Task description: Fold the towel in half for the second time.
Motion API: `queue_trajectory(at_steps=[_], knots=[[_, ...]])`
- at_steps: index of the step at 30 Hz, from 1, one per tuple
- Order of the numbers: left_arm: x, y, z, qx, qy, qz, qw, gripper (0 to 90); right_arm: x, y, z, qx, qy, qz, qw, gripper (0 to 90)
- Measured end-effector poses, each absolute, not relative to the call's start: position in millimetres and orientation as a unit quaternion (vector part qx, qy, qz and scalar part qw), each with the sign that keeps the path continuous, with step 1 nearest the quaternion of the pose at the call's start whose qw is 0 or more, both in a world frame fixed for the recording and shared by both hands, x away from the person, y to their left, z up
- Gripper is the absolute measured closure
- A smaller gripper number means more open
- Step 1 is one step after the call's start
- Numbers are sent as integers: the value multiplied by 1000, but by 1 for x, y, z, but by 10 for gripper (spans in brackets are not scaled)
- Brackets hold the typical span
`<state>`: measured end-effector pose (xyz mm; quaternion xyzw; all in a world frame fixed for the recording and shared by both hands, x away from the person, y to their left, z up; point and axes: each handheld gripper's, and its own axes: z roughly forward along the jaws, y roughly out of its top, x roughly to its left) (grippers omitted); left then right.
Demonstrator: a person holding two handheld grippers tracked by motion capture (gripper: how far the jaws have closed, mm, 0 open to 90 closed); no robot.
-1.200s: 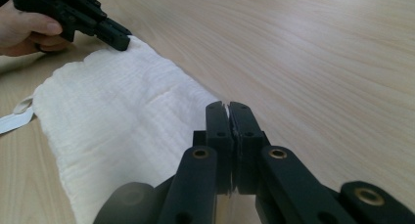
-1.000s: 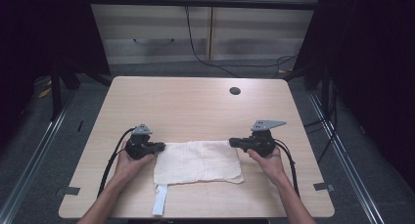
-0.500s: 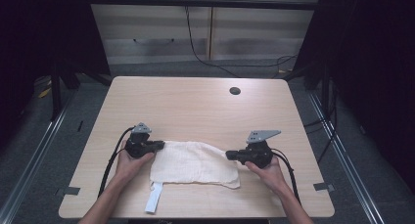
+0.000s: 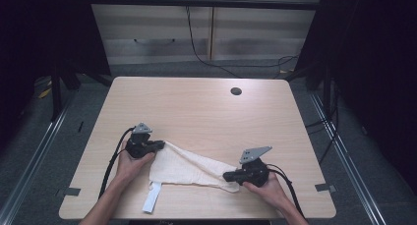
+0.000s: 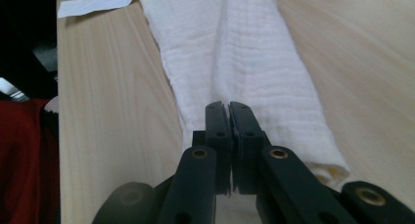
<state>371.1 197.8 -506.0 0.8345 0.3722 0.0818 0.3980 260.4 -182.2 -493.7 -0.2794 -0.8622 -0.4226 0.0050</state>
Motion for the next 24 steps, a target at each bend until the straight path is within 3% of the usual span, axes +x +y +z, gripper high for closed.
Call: queue_trajectory(at_steps=[5, 15, 24], knots=[[371, 198, -506, 833, 375, 81, 399, 860, 261, -176, -503, -283, -865, -413, 30, 876], [367, 204, -488, 809, 371, 84, 448, 858, 270, -176, -499, -294, -873, -390, 1, 880], [353, 198, -459, 800, 330, 94, 493, 857, 293, -183, -499, -323, -867, -379, -11, 881]])
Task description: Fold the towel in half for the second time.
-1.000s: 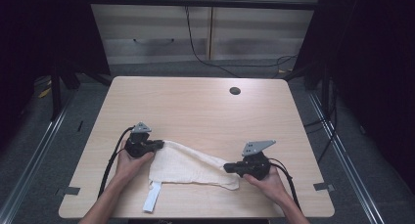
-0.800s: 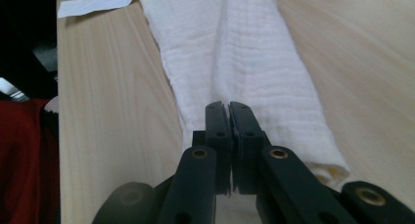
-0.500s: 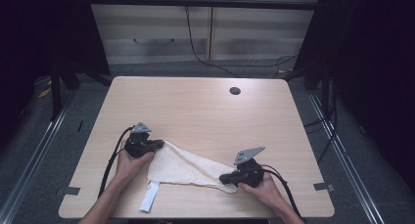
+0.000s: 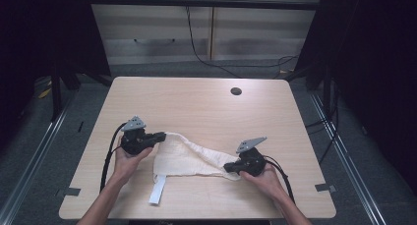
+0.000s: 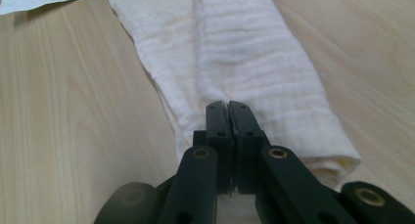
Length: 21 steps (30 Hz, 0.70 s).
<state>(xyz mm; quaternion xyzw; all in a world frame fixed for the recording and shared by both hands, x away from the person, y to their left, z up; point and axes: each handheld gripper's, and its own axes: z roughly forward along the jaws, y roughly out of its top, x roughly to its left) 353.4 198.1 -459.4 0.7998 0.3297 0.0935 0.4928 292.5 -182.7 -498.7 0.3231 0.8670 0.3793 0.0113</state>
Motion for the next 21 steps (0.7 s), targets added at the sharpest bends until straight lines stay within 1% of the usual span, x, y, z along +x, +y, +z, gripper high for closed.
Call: queue_trajectory(at_steps=[4, 11, 21], knots=[[340, 197, -452, 805, 310, 99, 496, 857, 295, -182, -498, 327, 867, 376, 17, 882], [311, 199, -450, 829, 273, 100, 479, 857, 293, -180, -497, 333, 868, 368, 22, 882], [273, 197, -459, 861, 216, 69, 455, 857, 290, -179, -499, 330, 865, 377, 37, 883]])
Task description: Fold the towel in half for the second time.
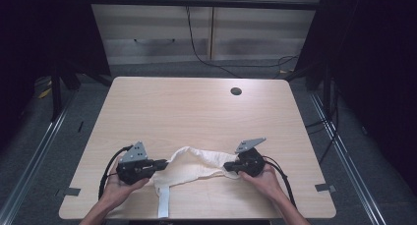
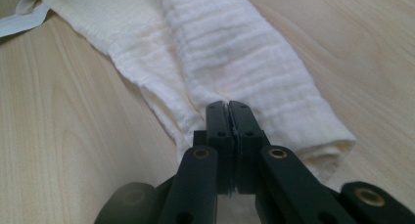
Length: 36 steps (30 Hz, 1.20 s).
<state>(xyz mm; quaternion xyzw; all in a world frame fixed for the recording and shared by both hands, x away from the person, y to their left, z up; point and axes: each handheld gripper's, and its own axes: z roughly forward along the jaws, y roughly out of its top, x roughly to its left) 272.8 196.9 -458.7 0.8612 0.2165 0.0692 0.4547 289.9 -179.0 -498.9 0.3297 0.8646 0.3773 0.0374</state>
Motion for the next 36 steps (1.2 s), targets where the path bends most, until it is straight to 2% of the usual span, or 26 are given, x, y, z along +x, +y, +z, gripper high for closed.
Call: queue_trajectory(at_steps=[6, 13, 23, 26, 36], knots=[[257, 196, -479, 882, 199, 32, 426, 857, 288, -179, -499, 334, 864, 375, 41, 883], [259, 200, -496, 896, 208, 27, 391, 857, 282, -179, -498, 340, 863, 370, 60, 884], [261, 200, -498, 890, 223, 35, 395, 858, 260, -209, -488, 371, 845, 372, 94, 885], [263, 200, -499, 886, 233, 35, 400, 858, 252, -216, -489, 375, 840, 385, 76, 885], [285, 199, -501, 876, 257, 46, 405, 857, 253, -217, -498, 377, 837, 389, 77, 885]])
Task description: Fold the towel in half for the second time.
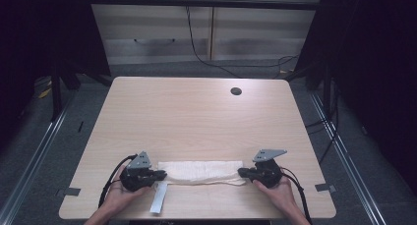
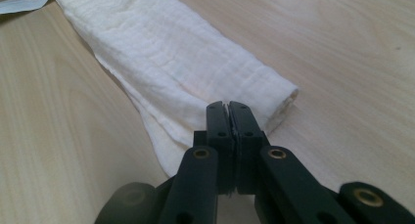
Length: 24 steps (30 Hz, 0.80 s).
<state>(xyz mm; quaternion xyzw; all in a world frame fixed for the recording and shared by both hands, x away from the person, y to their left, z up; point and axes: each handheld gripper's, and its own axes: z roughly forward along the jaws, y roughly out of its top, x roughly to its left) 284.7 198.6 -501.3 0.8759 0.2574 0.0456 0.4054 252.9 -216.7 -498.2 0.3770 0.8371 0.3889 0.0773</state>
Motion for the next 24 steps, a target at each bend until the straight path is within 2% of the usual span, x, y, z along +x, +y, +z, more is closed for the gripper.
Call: queue_trajectory(at_steps=[12, 19, 24], knots=[[310, 198, -505, 858, 287, 47, 424, 838, 274, -215, -500, 399, 824, 389, 105, 876], [304, 202, -499, 855, 287, 56, 428, 751, 264, -214, -496, 393, 820, 406, 97, 795], [298, 209, -485, 839, 292, 51, 456, 655, 257, -216, -489, 392, 810, 427, 88, 761]])
